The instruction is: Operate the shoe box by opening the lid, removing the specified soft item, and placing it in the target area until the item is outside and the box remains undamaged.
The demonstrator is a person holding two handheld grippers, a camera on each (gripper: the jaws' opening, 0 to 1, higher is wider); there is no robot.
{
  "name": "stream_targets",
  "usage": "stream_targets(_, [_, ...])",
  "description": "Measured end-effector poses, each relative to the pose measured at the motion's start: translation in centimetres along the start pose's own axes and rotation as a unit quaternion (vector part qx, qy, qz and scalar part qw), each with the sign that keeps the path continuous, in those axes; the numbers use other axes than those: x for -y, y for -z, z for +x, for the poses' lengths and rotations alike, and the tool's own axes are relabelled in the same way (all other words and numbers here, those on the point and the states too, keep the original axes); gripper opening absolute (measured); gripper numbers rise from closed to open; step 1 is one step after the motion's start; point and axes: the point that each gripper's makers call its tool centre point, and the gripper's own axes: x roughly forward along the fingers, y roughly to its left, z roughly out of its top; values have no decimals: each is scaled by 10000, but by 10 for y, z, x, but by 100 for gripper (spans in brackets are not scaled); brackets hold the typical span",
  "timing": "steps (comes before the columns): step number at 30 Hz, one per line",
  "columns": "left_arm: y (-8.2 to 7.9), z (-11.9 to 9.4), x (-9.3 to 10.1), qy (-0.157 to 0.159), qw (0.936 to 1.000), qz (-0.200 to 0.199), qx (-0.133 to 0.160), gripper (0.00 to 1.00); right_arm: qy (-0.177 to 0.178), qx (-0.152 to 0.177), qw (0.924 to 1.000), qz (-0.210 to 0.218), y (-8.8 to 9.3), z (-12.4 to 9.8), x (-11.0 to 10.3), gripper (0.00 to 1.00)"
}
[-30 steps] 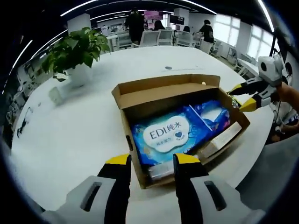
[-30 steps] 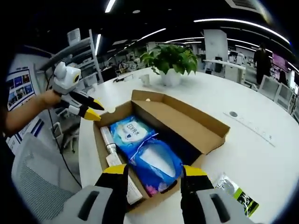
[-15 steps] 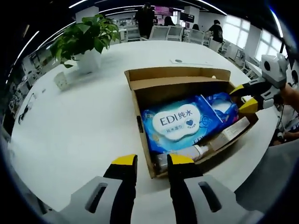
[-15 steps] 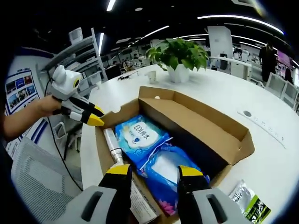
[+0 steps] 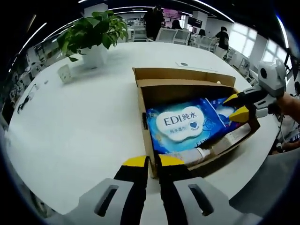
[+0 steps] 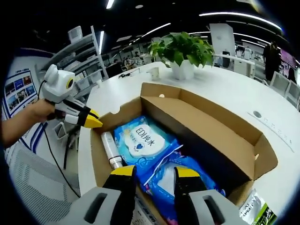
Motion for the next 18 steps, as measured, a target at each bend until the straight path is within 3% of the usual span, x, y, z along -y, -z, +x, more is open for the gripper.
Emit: stream_targets(18, [1,0,0,-10,9998,-163,59,5,50,-320,9992,220,6,33,-3,19])
